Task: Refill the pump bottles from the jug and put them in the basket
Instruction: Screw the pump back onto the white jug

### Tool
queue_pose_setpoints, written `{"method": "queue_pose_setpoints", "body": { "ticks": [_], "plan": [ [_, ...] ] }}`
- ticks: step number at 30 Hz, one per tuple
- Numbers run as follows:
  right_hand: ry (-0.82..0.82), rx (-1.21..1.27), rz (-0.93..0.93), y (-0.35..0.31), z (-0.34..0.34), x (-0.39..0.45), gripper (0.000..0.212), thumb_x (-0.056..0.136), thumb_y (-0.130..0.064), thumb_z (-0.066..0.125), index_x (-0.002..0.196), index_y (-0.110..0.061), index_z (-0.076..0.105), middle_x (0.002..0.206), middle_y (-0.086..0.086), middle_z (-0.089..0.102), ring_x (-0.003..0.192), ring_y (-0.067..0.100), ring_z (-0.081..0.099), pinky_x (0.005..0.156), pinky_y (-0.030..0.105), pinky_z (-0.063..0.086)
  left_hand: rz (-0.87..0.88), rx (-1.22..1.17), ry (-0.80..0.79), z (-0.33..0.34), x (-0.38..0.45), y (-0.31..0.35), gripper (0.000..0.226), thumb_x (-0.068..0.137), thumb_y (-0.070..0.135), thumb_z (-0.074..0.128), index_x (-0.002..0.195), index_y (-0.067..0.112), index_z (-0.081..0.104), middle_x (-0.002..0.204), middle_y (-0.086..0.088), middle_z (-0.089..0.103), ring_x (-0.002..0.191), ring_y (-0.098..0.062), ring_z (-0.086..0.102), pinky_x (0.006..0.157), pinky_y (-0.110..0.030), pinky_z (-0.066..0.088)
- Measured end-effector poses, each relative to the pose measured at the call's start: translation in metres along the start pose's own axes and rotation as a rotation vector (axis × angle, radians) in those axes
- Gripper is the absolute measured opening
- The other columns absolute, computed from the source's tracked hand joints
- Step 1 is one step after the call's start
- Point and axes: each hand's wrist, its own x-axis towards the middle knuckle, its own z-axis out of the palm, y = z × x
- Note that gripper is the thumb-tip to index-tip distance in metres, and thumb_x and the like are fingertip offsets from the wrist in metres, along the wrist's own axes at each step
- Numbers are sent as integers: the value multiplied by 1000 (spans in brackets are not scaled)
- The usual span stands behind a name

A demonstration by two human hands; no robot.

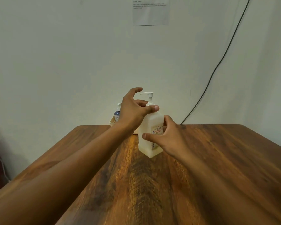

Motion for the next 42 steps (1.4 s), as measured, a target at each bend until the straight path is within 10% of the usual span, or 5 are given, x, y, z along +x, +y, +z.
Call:
{"method": "queue_pose_setpoints", "body": {
  "ticks": [11,16,28,35,42],
  "plan": [
    [10,94,168,28,-45,53,71,73,-20,86,134,-27,51,127,-3,64,112,20,64,94,47,57,90,221,-133,4,29,-49,90,90,71,46,163,33,9,170,3,24,153,-21,32,117,-42,30],
    [-20,186,206,52,-60,98,61,69,-6,83,123,-22,58,114,-1,71,107,21,68,86,38,59,123,344,-210,19,47,-81,84,97,68,42,164,36,3,174,6,8,159,-22,16,125,-51,20],
    [-122,125,251,135,-88,190,64,79,6,80,135,-17,59,129,5,64,119,27,61,99,48,55,139,454,-291,63,99,-157,87,95,68,38,165,29,5,174,3,7,159,-22,10,127,-54,17],
    [-61,166,344,199,-81,242,68,83,9,74,140,-17,48,140,3,56,123,26,57,80,39,56,164,505,-328,93,136,-196,82,101,58,45,165,25,4,174,1,6,160,-22,7,128,-53,15],
    [-21,178,370,252,-58,282,70,86,9,70,147,-16,46,139,8,57,126,29,56,99,47,53,183,520,-332,110,154,-229,82,101,59,45,165,26,4,174,0,6,159,-23,7,126,-49,13]
  ]
}}
